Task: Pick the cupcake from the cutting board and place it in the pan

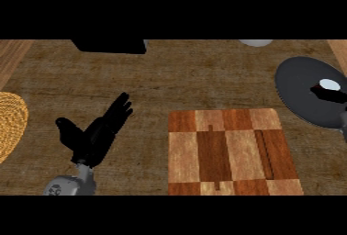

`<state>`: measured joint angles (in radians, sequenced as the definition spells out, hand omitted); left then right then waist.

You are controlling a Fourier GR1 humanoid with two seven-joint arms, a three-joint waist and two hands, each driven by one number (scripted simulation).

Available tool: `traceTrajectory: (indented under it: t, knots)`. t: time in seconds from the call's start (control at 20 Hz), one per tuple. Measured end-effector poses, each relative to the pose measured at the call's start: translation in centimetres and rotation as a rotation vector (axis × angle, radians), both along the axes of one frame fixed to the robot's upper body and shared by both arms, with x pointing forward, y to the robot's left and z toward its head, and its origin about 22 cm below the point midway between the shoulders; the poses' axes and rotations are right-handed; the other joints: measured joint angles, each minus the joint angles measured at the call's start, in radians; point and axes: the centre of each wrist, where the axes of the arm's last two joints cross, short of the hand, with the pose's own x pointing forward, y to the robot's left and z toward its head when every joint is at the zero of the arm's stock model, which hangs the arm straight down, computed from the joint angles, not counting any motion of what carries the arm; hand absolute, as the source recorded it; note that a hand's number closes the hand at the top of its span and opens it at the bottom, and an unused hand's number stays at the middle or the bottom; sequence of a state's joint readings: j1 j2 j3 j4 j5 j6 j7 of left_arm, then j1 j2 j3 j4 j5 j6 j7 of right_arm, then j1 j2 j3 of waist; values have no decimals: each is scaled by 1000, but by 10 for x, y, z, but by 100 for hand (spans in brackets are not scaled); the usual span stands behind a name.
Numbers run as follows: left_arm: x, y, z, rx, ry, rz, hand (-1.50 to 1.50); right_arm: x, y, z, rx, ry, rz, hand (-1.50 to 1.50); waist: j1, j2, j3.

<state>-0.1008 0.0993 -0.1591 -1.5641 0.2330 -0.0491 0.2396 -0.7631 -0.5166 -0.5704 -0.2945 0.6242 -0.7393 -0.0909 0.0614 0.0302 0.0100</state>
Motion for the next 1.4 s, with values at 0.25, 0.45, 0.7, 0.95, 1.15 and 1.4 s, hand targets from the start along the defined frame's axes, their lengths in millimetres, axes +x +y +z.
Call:
traceTrajectory:
  t: [0.25, 0.45, 0.7, 0.95, 1.15, 1.4]
  knots:
    - [0, 5, -3, -1, 5, 19, 0, -5, -14, 9, 116, -198, 21, -150, -16, -4, 0]
    - [2, 5, -2, 2, 1, 25, 0, -21, -30, 0, 240, -285, 53, -150, -22, -7, -2]
    - [2, 8, -3, 4, 7, 34, 0, -52, -53, -20, 344, -327, 153, -150, -31, -13, -4]
    - [-4, 4, -7, 1, 14, 41, 0, -93, -78, -40, 400, -345, 259, -150, -39, -18, -5]
    - [-4, 6, -8, 4, 24, 50, 0, -112, -88, -48, 422, -354, 317, -150, -44, -22, -7]
    - [-6, 16, -7, 5, 20, 47, 0, -134, -99, -55, 423, -348, 365, -150, -48, -24, -8]
